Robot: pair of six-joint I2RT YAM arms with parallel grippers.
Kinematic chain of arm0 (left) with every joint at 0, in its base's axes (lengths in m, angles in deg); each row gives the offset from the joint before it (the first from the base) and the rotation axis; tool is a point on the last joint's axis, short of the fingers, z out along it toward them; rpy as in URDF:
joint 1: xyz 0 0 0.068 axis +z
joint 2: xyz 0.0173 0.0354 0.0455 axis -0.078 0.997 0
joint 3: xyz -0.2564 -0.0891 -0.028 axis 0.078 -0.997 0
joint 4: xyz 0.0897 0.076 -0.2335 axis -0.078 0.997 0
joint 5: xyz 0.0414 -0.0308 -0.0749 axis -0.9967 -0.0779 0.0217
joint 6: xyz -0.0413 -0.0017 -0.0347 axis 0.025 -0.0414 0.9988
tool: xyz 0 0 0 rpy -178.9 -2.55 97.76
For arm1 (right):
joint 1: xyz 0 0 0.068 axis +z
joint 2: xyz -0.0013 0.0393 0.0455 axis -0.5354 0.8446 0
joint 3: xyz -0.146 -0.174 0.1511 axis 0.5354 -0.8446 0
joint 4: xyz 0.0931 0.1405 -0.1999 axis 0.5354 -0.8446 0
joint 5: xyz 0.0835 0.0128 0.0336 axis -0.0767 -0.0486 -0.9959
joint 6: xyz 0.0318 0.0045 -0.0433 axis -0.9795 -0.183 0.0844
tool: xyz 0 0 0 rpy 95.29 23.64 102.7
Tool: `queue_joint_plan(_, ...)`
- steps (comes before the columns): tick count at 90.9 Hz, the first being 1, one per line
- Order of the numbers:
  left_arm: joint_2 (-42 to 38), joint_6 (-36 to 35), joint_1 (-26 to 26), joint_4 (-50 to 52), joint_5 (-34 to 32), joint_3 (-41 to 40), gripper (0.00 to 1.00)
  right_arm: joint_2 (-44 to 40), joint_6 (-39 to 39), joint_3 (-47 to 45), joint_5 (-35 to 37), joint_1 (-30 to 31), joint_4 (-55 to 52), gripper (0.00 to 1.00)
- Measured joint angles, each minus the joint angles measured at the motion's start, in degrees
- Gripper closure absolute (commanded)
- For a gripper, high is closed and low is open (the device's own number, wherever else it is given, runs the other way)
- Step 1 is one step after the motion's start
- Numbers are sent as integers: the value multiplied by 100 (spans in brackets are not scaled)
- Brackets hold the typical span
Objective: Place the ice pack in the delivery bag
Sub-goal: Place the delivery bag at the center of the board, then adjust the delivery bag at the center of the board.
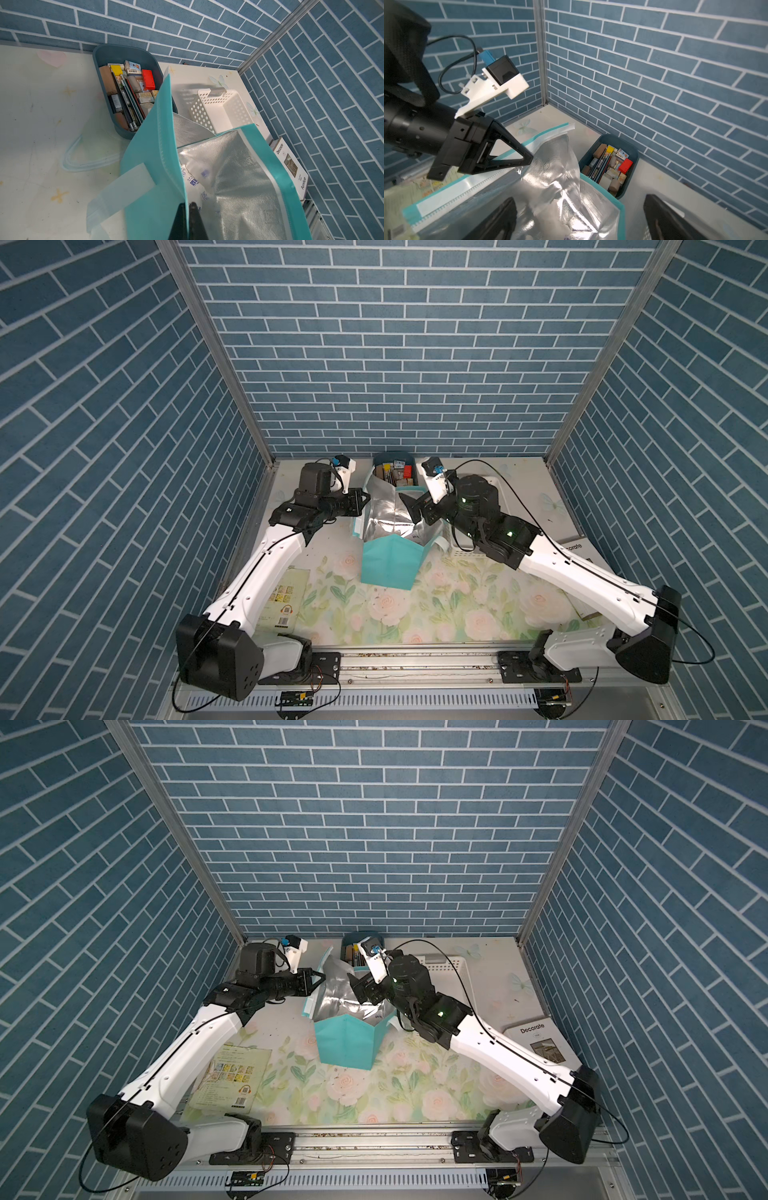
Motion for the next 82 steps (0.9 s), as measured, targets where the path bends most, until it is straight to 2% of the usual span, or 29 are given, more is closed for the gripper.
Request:
queue_joint_plan(15,0,0,0,0,-48,0,100,1058,1141,1064,-726,-483,-737,1)
queue_joint_plan(28,0,0,0,0,-76,0,100,1825,1853,1523,-1196,-868,-1355,0)
queue_joint_plan(47,0,0,0,2,-83,0,100,2903,2352,2326,-997,-870,-1871,4)
queue_joint_plan(53,0,0,0,2,-90,0,97,3193,2417,2640,-780,-848,-1989,14)
queue_joint_plan(58,0,-4,0,7,-107,0,88,3386,2472,2894,-629,-844,-2033,34)
queue_joint_plan(63,-2,-39,0,7,-125,0,72,3530,2518,3101,-535,-839,-2072,73)
queue_joint_plan(68,-24,-133,0,15,-160,2,56,3595,2481,3222,-450,-835,-2116,100)
queue_joint_plan(75,-116,-170,0,44,-284,2,25,3609,2347,3300,-350,-835,-2197,100)
queue_joint_plan(82,-348,-188,0,59,-544,-2,8,3611,2013,3429,-223,-835,-2378,100)
